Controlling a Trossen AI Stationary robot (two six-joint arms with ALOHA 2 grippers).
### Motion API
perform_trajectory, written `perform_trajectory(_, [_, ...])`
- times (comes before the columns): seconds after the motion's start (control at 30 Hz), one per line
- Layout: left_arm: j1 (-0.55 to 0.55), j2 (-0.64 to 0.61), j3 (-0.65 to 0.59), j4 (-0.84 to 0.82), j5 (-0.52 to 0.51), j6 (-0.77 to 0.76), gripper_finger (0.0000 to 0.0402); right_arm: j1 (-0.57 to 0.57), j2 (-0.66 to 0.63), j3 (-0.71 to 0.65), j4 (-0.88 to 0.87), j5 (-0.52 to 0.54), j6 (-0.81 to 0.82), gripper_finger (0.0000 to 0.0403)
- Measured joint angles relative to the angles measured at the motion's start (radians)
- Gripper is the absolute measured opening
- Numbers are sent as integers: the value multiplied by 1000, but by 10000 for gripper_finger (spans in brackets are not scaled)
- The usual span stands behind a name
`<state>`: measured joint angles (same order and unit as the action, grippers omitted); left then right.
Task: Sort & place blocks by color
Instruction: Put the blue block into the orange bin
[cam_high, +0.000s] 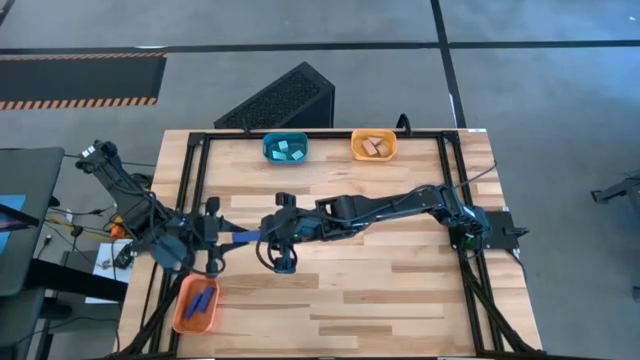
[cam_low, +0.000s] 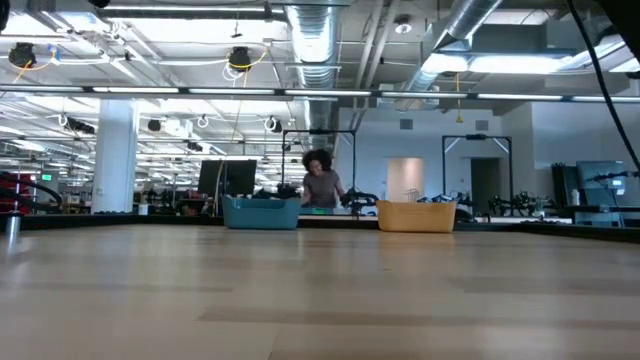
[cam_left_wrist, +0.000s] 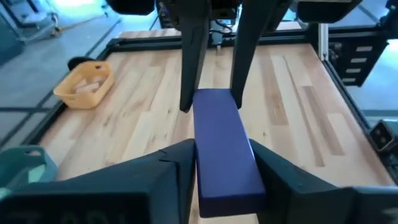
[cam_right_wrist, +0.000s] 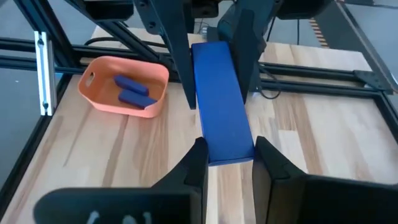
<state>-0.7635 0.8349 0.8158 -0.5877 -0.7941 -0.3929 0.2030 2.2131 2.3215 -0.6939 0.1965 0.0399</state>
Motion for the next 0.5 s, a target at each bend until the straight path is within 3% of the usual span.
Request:
perform_trajectory(0.1, [7,0,0,-5,25,-29,77,-2,0,0,-10,-2,33,70])
perform_trajectory(0.23, [8,-1,3,-45,72,-54,76,-8,2,0,-16,-4,80,70])
perform_trajectory(0.3, [8,-1,5,-91,134,-108,76,-14,4,0,-39,-12,113,89])
perform_trajectory(0.37, [0,-1,8,-162,251,-201,76,-19,9,-1,-65,-23,162,135])
perform_trajectory(0.43, [-30,6,-4,-291,488,-307,76,-21,-1,-1,-153,18,221,189])
perform_trajectory(0.5, [-73,28,-13,-285,625,-432,76,-27,-4,4,-181,68,276,231])
